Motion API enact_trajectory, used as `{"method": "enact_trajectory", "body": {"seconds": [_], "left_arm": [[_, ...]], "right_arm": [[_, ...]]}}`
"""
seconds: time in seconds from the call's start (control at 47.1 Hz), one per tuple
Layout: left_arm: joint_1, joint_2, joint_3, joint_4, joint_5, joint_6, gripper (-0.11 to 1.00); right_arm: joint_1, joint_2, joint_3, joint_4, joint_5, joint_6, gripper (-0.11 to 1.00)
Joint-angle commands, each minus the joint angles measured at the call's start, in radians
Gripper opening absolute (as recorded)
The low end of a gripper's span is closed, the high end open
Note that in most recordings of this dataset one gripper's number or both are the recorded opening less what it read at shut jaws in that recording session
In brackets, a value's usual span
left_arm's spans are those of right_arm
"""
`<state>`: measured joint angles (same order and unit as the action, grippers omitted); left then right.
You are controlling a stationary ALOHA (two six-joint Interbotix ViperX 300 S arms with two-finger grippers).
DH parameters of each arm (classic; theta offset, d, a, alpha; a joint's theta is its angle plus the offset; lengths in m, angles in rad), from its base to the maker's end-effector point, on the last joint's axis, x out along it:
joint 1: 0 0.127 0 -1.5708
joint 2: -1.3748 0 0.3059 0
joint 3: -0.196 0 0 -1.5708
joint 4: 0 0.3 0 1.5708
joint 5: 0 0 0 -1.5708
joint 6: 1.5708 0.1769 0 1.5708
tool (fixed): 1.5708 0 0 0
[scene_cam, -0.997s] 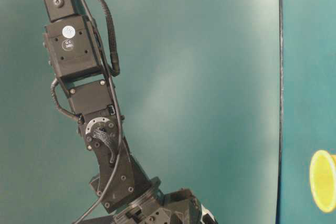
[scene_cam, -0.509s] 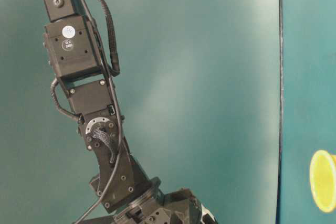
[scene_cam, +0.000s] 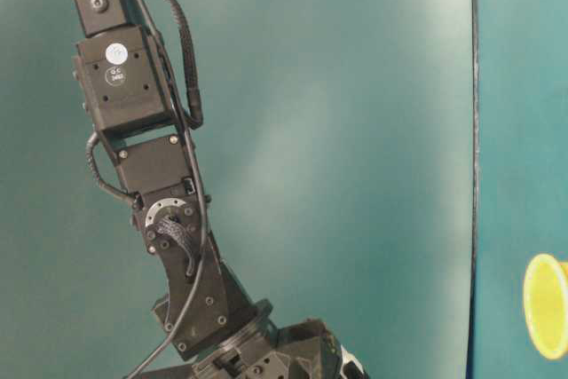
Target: Move the block to the left with right arm.
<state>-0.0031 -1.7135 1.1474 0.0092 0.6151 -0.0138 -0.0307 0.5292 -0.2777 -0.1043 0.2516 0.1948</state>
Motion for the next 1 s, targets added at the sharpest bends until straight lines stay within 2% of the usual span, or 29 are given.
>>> {"method": "enact_trajectory", "body": {"seconds": [0.0,0.976], "left_arm": [[-0.002,0.018,-0.017,0.003,-0.003,0.005,0.0],[-0.002,0.018,-0.018,0.002,-0.005,0.003,0.0]], "right_arm": [[0.005,-0.028,-0.009,0.0,-0.003,0.002,0.4],[0.015,-0.029,-0.009,0.0,0.008,0.002,0.4]]}}
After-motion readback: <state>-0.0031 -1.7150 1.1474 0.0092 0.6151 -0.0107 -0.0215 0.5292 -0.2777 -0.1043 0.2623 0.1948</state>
